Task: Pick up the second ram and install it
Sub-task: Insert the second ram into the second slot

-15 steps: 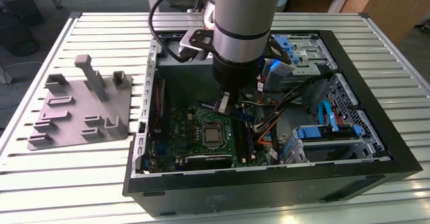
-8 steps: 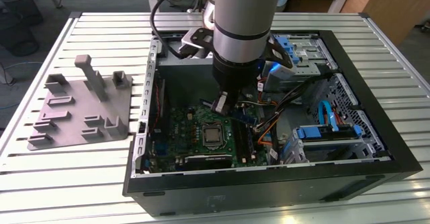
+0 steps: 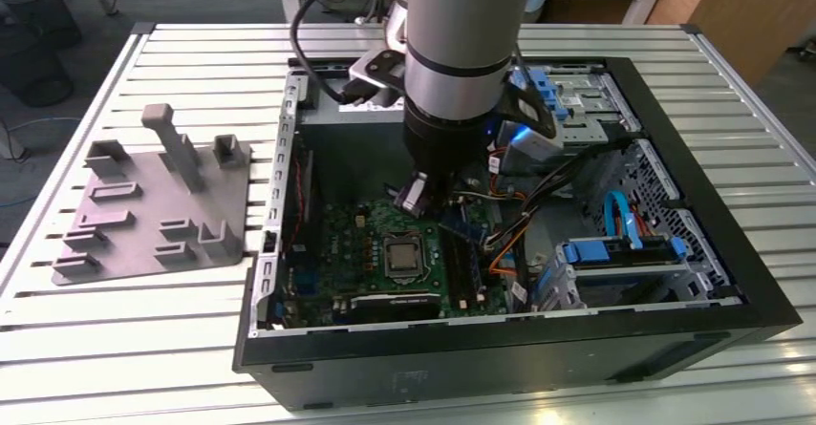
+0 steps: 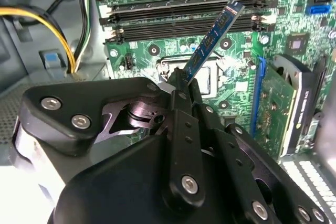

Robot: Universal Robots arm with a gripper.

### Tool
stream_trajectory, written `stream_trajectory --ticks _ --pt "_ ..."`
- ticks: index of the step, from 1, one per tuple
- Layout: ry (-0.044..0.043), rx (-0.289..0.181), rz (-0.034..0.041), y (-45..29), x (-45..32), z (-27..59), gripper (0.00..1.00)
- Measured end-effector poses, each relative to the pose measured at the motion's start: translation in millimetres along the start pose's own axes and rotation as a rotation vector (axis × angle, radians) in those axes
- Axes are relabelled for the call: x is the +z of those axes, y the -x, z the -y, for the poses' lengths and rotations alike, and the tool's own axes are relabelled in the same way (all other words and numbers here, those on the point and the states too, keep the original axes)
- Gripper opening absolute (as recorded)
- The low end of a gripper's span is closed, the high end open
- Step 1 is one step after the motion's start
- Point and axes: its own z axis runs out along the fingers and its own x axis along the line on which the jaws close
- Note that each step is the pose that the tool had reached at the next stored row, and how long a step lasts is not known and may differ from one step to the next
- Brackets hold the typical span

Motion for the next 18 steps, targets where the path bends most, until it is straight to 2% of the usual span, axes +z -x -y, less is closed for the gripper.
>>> stream_trajectory --ticks 18 --pt "-0.0079 0.233 0.0036 -0.1 1.3 0.0 0.14"
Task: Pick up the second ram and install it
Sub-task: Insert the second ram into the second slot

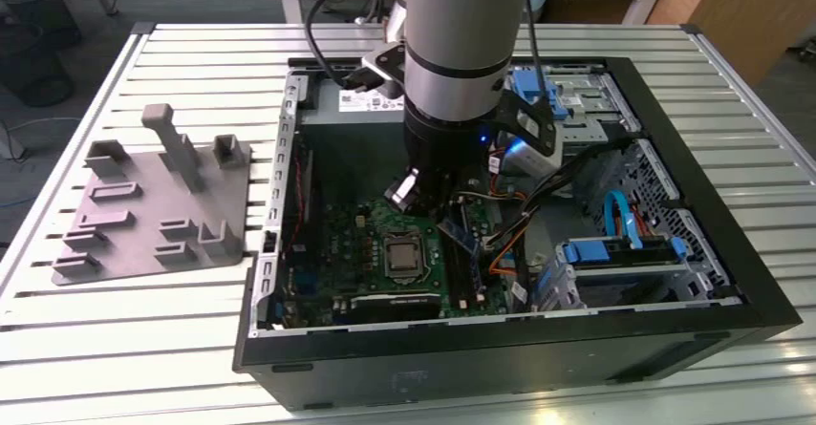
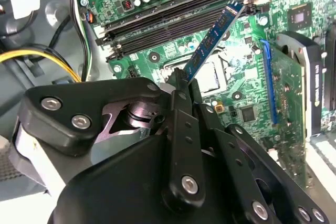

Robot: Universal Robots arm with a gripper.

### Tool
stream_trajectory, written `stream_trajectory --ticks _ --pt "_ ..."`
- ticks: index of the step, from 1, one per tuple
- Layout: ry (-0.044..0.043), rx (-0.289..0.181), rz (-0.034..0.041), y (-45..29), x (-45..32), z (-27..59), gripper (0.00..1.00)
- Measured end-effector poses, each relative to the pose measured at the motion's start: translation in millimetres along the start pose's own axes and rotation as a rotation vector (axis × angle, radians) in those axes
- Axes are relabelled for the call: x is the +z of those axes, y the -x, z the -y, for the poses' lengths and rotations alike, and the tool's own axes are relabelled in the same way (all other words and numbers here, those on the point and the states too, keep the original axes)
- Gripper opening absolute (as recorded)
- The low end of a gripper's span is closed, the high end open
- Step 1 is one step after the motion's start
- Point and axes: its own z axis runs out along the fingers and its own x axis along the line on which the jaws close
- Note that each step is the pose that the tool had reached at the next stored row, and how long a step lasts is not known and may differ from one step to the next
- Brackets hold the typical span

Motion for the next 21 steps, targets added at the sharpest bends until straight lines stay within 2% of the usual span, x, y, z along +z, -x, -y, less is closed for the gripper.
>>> stream_trajectory --ticks 21 --pt "-0.0085 0.255 0.0039 0.0 1.2 0.0 0.14"
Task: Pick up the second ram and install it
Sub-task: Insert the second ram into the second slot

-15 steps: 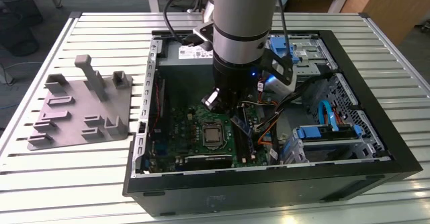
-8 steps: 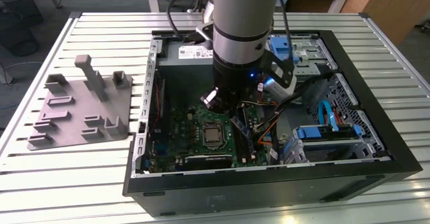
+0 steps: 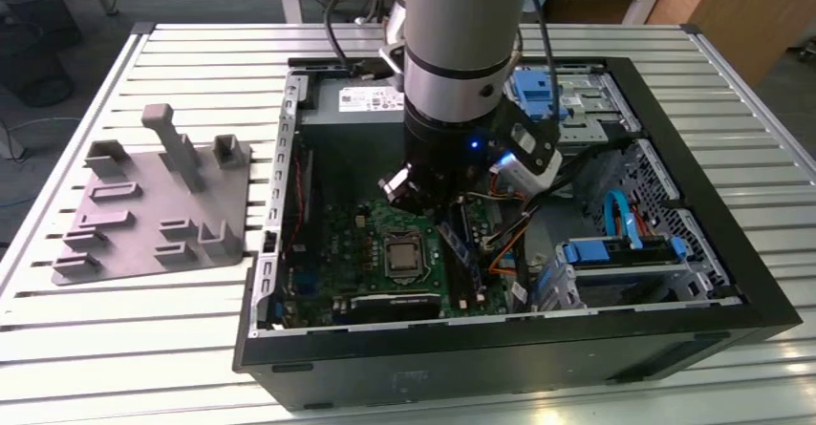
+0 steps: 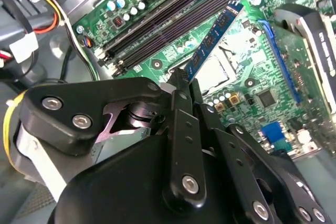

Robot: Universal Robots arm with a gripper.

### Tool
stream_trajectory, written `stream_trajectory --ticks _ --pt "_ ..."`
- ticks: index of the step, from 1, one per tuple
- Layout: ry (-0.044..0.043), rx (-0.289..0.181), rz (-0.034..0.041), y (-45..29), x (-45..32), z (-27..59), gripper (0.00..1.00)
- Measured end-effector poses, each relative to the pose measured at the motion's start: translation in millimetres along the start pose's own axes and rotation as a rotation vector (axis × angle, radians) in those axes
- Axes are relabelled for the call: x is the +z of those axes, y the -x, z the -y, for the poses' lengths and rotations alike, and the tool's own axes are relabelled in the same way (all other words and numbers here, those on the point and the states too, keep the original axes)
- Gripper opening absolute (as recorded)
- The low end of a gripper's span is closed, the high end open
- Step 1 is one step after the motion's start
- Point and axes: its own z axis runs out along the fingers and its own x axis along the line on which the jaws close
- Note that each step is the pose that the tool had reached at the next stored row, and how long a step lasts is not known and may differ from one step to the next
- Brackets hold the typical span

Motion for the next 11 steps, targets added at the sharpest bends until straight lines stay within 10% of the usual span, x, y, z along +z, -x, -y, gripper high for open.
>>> stream_trajectory --ticks 11 --pt "-0.0046 0.134 0.0020 0.0 0.6 0.0 0.14"
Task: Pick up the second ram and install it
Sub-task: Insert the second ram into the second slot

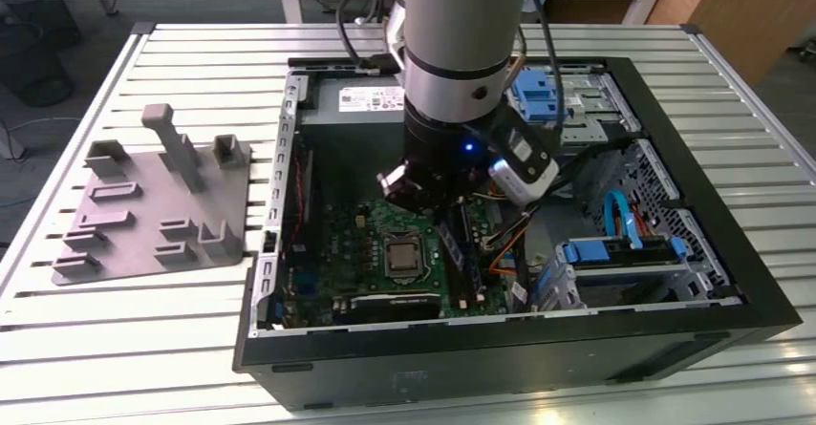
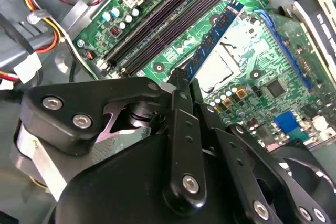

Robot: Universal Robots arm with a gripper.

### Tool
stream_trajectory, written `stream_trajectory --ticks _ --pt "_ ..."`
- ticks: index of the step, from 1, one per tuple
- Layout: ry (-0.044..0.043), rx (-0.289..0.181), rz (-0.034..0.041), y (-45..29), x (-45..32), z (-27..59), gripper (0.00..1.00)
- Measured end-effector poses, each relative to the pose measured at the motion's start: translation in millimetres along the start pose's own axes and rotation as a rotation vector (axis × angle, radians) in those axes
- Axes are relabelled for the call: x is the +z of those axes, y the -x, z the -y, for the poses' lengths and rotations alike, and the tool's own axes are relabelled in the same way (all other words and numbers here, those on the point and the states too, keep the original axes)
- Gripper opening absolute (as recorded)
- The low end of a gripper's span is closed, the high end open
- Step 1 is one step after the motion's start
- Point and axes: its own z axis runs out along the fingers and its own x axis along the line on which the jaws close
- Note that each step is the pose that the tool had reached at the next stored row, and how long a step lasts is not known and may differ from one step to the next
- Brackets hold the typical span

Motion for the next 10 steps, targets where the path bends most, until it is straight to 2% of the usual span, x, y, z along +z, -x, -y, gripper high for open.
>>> stream_trajectory --ticks 10 --pt "-0.0042 0.118 0.0017 0.0 0.5 0.0 0.14"
